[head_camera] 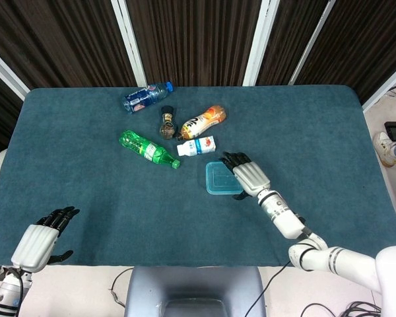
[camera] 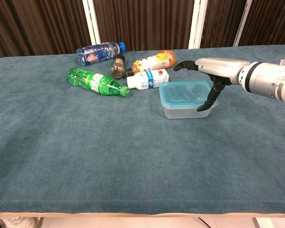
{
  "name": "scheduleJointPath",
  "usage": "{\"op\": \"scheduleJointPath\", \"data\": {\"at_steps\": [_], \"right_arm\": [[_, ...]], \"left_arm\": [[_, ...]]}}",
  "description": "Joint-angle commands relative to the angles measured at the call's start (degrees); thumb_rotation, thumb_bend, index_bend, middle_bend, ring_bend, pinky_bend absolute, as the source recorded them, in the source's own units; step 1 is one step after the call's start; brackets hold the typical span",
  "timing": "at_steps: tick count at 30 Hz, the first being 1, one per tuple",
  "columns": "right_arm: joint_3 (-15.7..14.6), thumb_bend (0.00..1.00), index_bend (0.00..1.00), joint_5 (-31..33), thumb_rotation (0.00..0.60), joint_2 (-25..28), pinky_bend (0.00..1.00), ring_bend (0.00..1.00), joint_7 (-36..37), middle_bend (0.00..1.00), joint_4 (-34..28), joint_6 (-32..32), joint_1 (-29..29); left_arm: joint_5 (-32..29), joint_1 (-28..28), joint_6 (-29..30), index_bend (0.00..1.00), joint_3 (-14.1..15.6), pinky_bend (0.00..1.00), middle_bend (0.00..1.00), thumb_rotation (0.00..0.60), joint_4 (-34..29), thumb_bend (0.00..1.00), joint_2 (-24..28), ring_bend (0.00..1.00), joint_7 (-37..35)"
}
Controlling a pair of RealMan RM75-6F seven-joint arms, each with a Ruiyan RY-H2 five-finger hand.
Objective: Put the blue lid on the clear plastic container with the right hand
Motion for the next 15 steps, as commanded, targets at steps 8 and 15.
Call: {"op": "scheduleJointPath", "data": {"at_steps": [8, 15], "right_arm": [[-0.65, 0.20, 0.00, -1.59, 0.600, 0.88, 0.11, 0.00, 1.44, 0.00, -0.86, 0.57, -0.48], [-1.53, 0.21, 0.05, -3.83, 0.600, 2.76, 0.16, 0.03, 1.66, 0.03, -3.76, 2.20, -1.28]], "left_arm": [[-0.08, -0.06, -0.11, 0.18, 0.03, 0.42, 0.15, 0.600, -0.02, 0.33, -0.01, 0.19, 0.03], [-0.05, -0.07, -0.12, 0.18, 0.07, 0.42, 0.15, 0.600, -0.12, 0.33, 0.00, 0.19, 0.14]]}}
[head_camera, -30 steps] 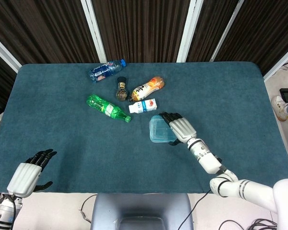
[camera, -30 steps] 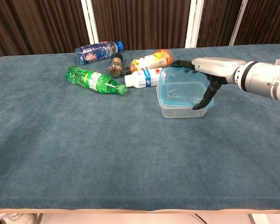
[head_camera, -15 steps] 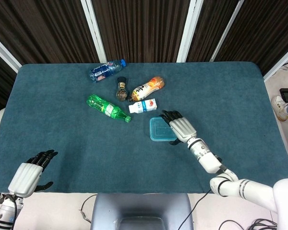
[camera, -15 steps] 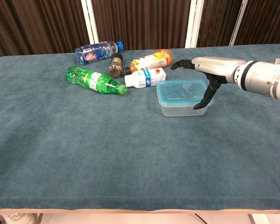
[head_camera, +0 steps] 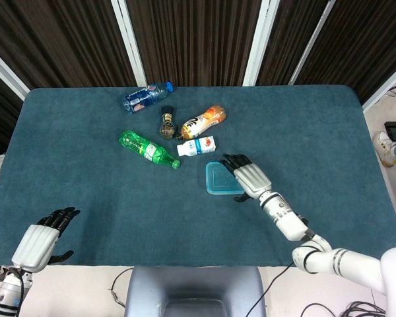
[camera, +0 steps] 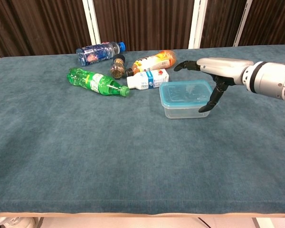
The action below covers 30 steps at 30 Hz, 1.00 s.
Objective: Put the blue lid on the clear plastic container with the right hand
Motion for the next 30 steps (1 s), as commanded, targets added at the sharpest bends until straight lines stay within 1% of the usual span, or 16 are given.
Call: {"op": "scheduleJointPath", "data": {"at_steps": [1, 3, 5, 7, 9, 10, 13, 16, 23, 30], "right_arm": [[-0.56, 0.26, 0.10, -3.03, 0.600, 1.45, 0.19, 0.08, -0.16, 0.08, -2.54, 3.38, -0.97], [-0.55, 0.41, 0.23, -3.97, 0.600, 1.06, 0.25, 0.18, -0.28, 0.19, -2.86, 5.39, -1.51], [-0.32, 0.52, 0.32, -3.94, 0.600, 0.52, 0.31, 0.25, -0.74, 0.25, -2.41, 5.83, -1.45], [-0.02, 0.60, 0.40, -3.87, 0.600, -0.52, 0.36, 0.33, -2.08, 0.32, -1.43, 6.68, -1.34], [0.27, 0.64, 0.47, -3.94, 0.600, -1.93, 0.41, 0.39, -3.57, 0.36, -0.09, 7.99, -1.33], [0.41, 0.65, 0.49, -3.83, 0.600, -2.53, 0.43, 0.40, -4.19, 0.38, 0.47, 8.38, -1.31], [0.93, 0.65, 0.51, -2.59, 0.600, -3.94, 0.46, 0.44, -6.13, 0.40, 1.74, 8.17, -0.96], [1.46, 0.65, 0.50, -0.80, 0.600, -4.63, 0.47, 0.44, -7.40, 0.40, 1.89, 7.00, -0.58], [1.19, 0.65, 0.43, 2.34, 0.600, -4.88, 0.46, 0.41, -10.95, 0.40, 1.67, 4.66, -0.29], [0.76, 0.65, 0.41, 2.38, 0.600, -6.03, 0.46, 0.40, -9.94, 0.40, 3.29, 3.99, -0.30]], "left_arm": [[-0.23, 0.01, -0.19, 0.18, 0.04, 0.42, 0.15, 0.600, -0.05, 0.33, -0.01, 0.19, 0.11], [-0.50, -0.15, -0.67, 0.18, 0.05, 0.42, 0.15, 0.600, -0.23, 0.33, -0.01, 0.19, 0.39], [-0.48, -0.24, -0.82, 0.18, 0.07, 0.42, 0.15, 0.600, -0.32, 0.33, -0.01, 0.19, 0.58], [-0.43, -0.25, -0.82, 0.18, 0.10, 0.42, 0.15, 0.600, -0.34, 0.33, -0.02, 0.19, 0.68], [-0.43, -0.25, -0.78, 0.18, 0.10, 0.42, 0.15, 0.600, -0.32, 0.33, 0.01, 0.19, 0.60], [-0.48, -0.25, -0.78, 0.18, 0.08, 0.42, 0.15, 0.600, -0.31, 0.33, 0.02, 0.19, 0.53], [-0.64, -0.24, -0.80, 0.18, 0.06, 0.42, 0.15, 0.600, -0.29, 0.33, 0.06, 0.19, 0.31], [-0.59, -0.29, -0.81, 0.18, 0.06, 0.42, 0.15, 0.600, -0.26, 0.33, 0.10, 0.19, 0.15], [-0.49, -0.29, -0.74, 0.18, 0.12, 0.42, 0.15, 0.600, -0.26, 0.33, 0.18, 0.19, -0.05], [-0.38, -0.28, -0.66, 0.18, 0.18, 0.42, 0.15, 0.600, -0.28, 0.33, 0.23, 0.19, -0.08]]}}
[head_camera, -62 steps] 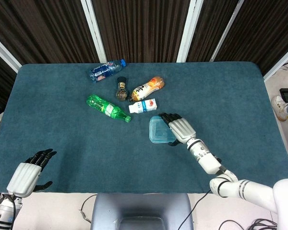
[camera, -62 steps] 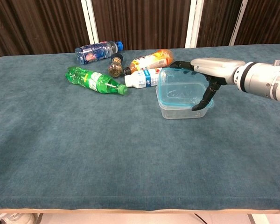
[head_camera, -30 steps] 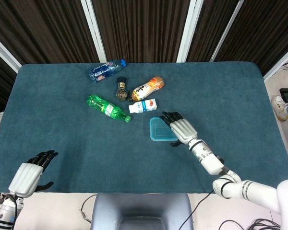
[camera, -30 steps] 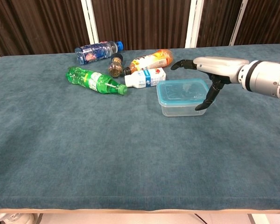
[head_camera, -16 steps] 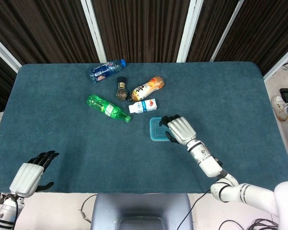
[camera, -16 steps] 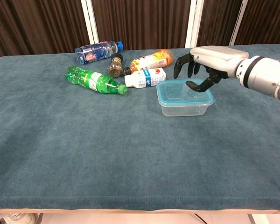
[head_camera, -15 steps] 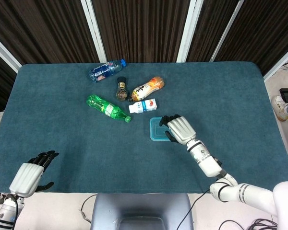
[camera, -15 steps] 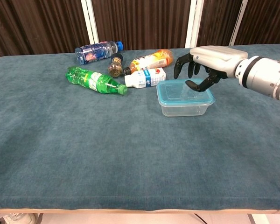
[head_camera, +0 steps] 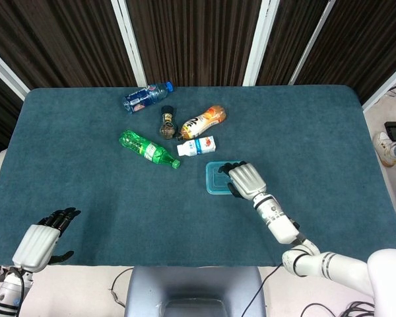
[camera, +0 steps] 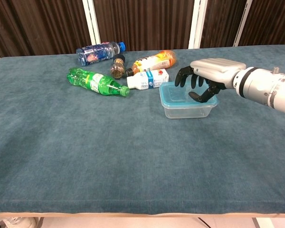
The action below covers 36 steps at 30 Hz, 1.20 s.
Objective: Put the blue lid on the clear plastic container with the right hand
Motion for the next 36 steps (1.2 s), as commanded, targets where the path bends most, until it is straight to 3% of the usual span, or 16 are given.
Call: {"op": "scheduleJointPath", "data": {"at_steps": [1, 22, 36], "right_arm": [[-0.28, 0.65, 0.41, -0.55, 0.600, -0.52, 0.46, 0.40, 0.93, 0.40, 0.85, -0.06, -0.05], [-1.76, 0.65, 0.41, -3.40, 0.600, -2.27, 0.46, 0.40, 6.80, 0.40, 5.85, -1.15, -0.78], [-0.98, 0.65, 0.41, -5.04, 0.600, 0.16, 0.46, 0.39, 8.03, 0.40, 2.95, 1.68, -1.74]], "left_arm": [[0.02, 0.00, 0.03, 0.18, 0.00, 0.42, 0.15, 0.600, 0.00, 0.33, 0.01, 0.19, -0.05], [0.35, 0.07, 0.23, 0.18, 0.19, 0.42, 0.17, 0.600, -0.13, 0.33, 0.19, 0.20, -0.27], [0.38, -0.07, -0.16, 0.18, 0.31, 0.42, 0.17, 0.600, -0.43, 0.33, 0.13, 0.20, 0.32]]}}
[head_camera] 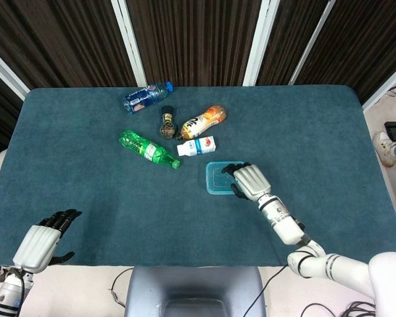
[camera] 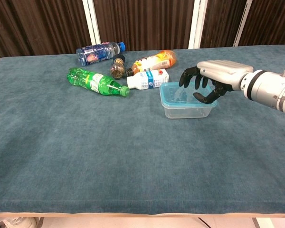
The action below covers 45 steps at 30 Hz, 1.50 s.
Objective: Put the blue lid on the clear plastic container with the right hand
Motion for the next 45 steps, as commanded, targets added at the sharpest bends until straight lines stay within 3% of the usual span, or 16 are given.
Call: {"op": "scheduleJointPath", "data": {"at_steps": [1, 19, 31, 45], "right_arm": [[0.00, 0.65, 0.41, 0.12, 0.600, 0.08, 0.46, 0.39, -0.14, 0.40, 0.03, -0.12, -0.07], [-0.74, 0.65, 0.40, 0.04, 0.600, -1.71, 0.46, 0.39, 0.89, 0.40, 3.33, -1.78, -0.13], [1.12, 0.65, 0.40, -1.42, 0.600, -0.40, 0.46, 0.39, 0.28, 0.40, -1.64, 1.74, 0.13], [3.05, 0.65, 0.40, 0.83, 0.600, -7.05, 0.46, 0.39, -5.69, 0.40, 2.40, 1.23, 3.40]], "left_arm": [[0.00, -0.03, -0.05, 0.18, 0.01, 0.42, 0.17, 0.600, -0.03, 0.33, -0.03, 0.20, 0.08], [0.25, 0.13, 0.38, 0.18, 0.07, 0.42, 0.17, 0.600, 0.00, 0.33, 0.15, 0.21, -0.38], [0.14, 0.04, 0.19, 0.18, 0.03, 0.42, 0.17, 0.600, 0.04, 0.33, 0.11, 0.21, -0.45], [0.42, 0.01, 0.32, 0.18, 0.12, 0.42, 0.18, 0.600, 0.24, 0.33, 0.42, 0.21, -1.69]]}}
